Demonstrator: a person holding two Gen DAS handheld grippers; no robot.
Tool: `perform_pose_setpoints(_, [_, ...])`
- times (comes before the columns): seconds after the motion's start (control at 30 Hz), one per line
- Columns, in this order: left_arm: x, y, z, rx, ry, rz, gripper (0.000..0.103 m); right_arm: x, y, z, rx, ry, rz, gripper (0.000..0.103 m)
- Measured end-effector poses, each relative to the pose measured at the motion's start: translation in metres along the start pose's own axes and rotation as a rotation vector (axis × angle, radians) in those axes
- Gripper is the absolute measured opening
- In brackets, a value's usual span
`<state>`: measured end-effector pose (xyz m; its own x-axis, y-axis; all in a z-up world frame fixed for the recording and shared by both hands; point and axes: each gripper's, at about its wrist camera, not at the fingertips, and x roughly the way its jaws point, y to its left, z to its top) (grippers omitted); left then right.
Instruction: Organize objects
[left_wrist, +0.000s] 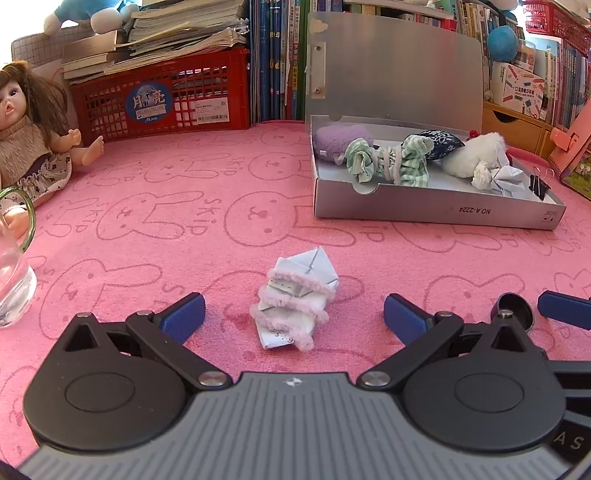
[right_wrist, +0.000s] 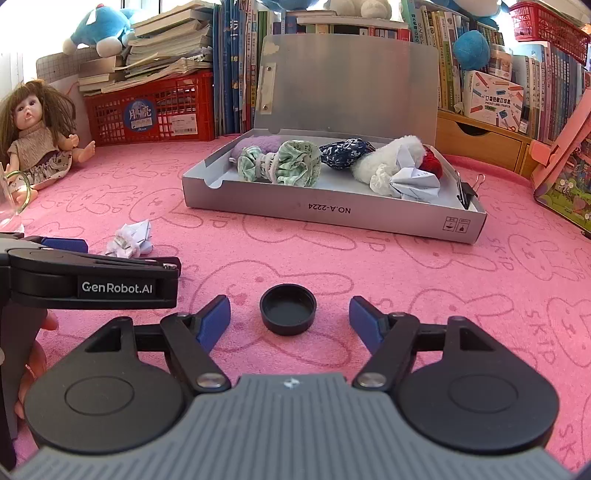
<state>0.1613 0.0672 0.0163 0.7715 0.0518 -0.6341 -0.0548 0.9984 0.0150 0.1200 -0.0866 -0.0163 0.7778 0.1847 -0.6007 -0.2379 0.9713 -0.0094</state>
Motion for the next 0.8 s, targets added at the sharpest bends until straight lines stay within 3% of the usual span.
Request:
perform_pose_setpoints(0.3, [0.001, 0.001, 0.001, -0.005, 0.0, 0.002, 0.103, 0.011, -0.001, 0.005, 0.025, 0.036, -0.051, 0.103])
perform_pose_setpoints(0.57, [0.003, -0.001, 0.002, -0.017, 0.0, 0.022, 0.103, 0.012, 0.004, 0.005, 0.032, 0.038, -0.056, 0.103])
perform_pose_setpoints(0.8, [0.0, -0.004, 0.0, -0.011, -0.003, 0.002, 0.103, 0.005, 0.045, 0.004, -0.074, 0.02, 0.06, 0.094])
